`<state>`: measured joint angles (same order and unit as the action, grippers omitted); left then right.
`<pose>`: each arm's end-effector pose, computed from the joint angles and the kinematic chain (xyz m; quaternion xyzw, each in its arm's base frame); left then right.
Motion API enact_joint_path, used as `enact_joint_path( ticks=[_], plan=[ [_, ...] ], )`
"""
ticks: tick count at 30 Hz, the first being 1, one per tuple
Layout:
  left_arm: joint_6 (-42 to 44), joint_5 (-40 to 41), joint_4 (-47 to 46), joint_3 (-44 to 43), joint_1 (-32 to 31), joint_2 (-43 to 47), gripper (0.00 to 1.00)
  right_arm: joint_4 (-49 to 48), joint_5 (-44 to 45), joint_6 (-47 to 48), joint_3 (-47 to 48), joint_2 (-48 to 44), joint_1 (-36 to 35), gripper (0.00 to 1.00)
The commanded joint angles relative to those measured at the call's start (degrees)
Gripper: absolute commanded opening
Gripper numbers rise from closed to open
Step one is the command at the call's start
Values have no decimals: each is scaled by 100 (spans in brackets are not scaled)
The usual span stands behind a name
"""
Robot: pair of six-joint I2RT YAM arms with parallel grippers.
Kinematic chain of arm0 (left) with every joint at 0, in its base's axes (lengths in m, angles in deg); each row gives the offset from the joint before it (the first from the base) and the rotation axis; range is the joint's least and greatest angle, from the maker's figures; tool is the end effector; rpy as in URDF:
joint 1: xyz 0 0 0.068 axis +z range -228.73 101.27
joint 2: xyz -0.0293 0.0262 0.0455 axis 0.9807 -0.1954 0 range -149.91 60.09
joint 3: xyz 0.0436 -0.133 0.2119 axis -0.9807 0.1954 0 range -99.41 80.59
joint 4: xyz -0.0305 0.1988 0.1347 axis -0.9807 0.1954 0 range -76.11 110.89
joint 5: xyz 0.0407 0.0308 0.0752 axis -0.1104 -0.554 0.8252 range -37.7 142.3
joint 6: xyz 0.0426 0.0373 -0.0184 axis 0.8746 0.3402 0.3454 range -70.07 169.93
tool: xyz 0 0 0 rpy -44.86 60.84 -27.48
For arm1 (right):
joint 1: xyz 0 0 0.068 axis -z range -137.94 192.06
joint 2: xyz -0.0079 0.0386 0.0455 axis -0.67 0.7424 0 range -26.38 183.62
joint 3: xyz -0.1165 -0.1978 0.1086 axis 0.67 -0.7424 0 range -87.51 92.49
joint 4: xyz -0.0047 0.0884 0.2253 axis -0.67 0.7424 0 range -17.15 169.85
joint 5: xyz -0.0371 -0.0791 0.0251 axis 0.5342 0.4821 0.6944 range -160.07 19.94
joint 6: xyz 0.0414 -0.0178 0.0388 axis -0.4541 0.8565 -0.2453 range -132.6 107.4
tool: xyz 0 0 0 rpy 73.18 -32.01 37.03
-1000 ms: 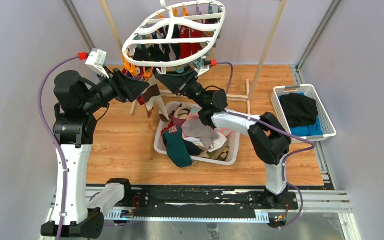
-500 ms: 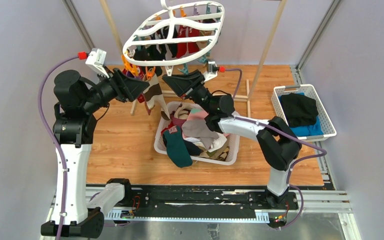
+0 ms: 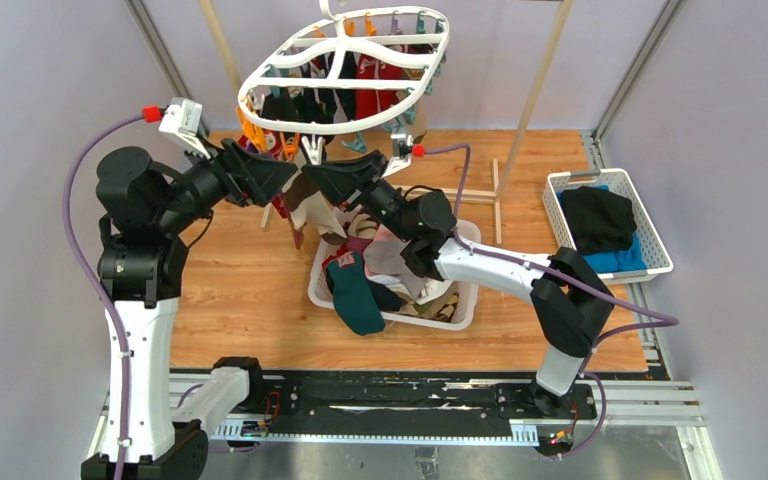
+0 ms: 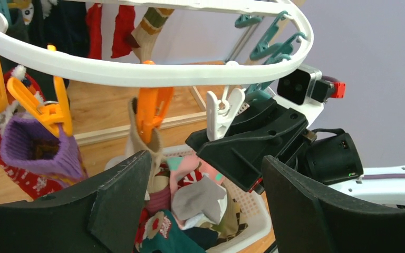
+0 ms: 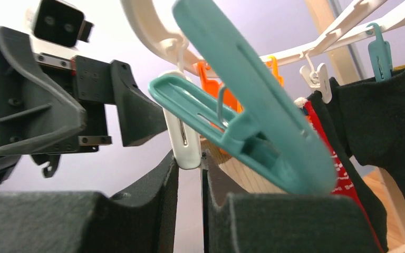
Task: Clip the socks to the hanger
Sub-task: Rotate the hanger at the clothesline.
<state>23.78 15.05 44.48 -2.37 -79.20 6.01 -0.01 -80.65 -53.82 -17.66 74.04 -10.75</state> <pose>0.1523 -0.0277 0.4690 0.0658 0.7124 -0.3750 0.5895 0.2197 0.3029 0.3702 -0.1246 0.3921 0.6916 0.5936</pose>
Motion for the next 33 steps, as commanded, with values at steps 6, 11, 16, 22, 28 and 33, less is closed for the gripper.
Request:
enact_joint_path(
  ticks=[6, 11, 16, 22, 28, 33],
  plan=[
    [26, 220, 5, -240, 3, 46, 80, 1090, 949, 1515, 448, -160, -497, 0],
    [-210, 106, -206, -354, 3, -220, 79, 1290, 1055, 1735, 528, -158, -593, 0],
    [-398, -32, -335, -312, 3, -471, 72, 1390, 1053, 1824, 574, -146, -639, 0],
    [-439, -19, -504, -81, 3, -446, 62, 1528, 1052, 1944, 635, -128, -664, 0],
    [-393, -63, -484, -220, -5, -634, 63, 1692, 1037, 2011, 765, -86, -668, 0],
    [-353, -111, -471, -302, -58, -825, 61, 1832, 974, 2079, 848, -84, -674, 0]
  ],
)
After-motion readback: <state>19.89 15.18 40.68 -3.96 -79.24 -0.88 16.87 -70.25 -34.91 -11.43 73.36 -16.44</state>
